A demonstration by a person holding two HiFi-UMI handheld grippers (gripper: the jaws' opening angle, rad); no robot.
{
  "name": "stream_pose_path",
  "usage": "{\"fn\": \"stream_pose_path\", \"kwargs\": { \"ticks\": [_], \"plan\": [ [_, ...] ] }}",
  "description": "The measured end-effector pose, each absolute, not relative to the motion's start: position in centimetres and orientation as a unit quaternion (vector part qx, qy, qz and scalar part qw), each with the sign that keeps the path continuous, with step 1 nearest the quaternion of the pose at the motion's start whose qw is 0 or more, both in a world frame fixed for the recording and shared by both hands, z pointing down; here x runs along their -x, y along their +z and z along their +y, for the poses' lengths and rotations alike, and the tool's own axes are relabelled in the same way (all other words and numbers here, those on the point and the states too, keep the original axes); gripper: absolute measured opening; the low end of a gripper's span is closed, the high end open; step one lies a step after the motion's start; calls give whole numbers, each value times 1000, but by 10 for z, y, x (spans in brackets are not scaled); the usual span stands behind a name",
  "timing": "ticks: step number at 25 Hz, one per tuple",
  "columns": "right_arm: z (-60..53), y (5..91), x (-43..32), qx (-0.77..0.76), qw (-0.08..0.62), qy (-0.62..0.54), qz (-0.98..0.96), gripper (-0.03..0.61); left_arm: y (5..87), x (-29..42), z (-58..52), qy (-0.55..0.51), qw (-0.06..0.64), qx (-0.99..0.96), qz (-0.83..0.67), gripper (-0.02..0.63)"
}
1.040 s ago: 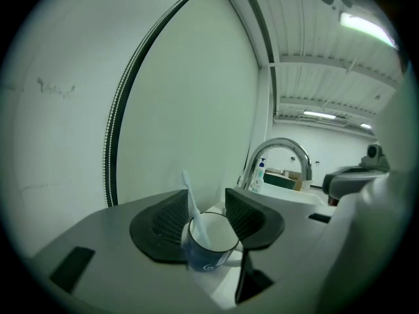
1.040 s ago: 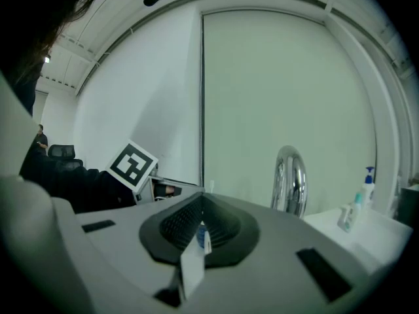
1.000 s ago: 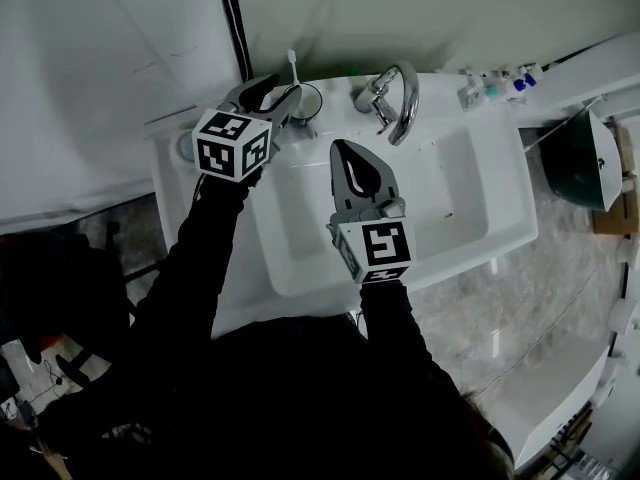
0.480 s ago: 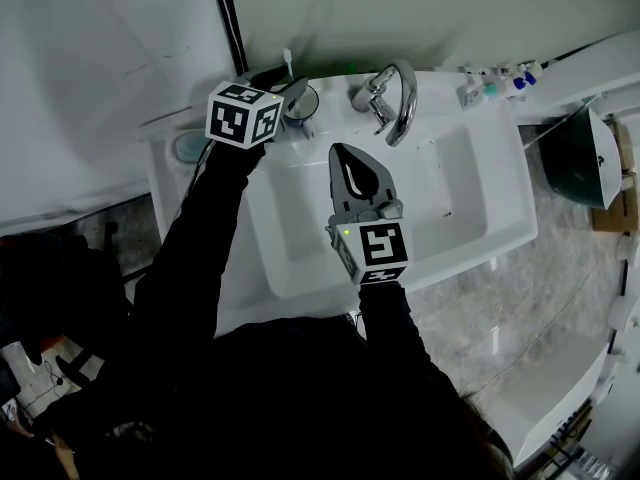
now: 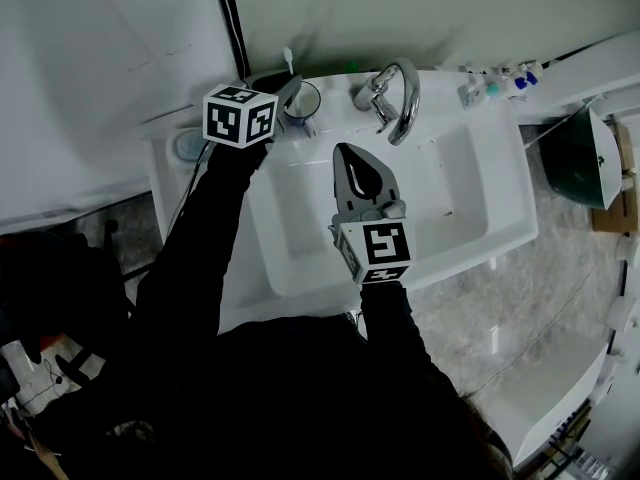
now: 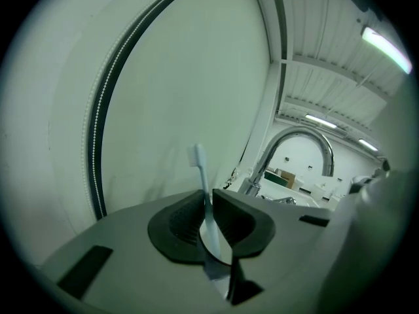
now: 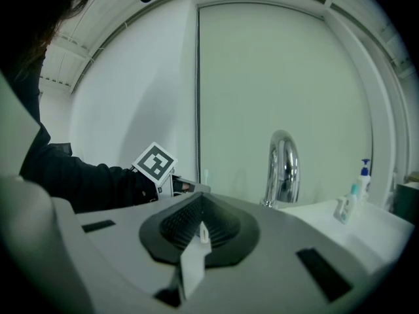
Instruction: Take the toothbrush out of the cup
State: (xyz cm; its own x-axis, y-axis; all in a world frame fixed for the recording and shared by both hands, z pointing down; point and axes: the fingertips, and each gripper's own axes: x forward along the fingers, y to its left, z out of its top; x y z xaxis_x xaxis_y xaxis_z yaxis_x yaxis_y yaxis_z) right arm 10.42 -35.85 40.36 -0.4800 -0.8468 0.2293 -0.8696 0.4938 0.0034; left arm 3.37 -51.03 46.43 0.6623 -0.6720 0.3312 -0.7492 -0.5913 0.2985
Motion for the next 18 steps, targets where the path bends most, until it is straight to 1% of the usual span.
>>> {"fn": "stream_pose_path", "kwargs": {
  "ticks": [11,13,18],
  "plan": [
    [-356,399,-102,-500,91,49,-860,5,444,-34,-501,65,211,-897,-382,43],
    [-354,399,-102,-501,96,50,-859,5,436,-32,-498,61,206,-899,-381,41],
    [-355,388,-99,-498,82,36,-863,5,411,-29,-489,57,181,-907,-376,41]
  ]
}}
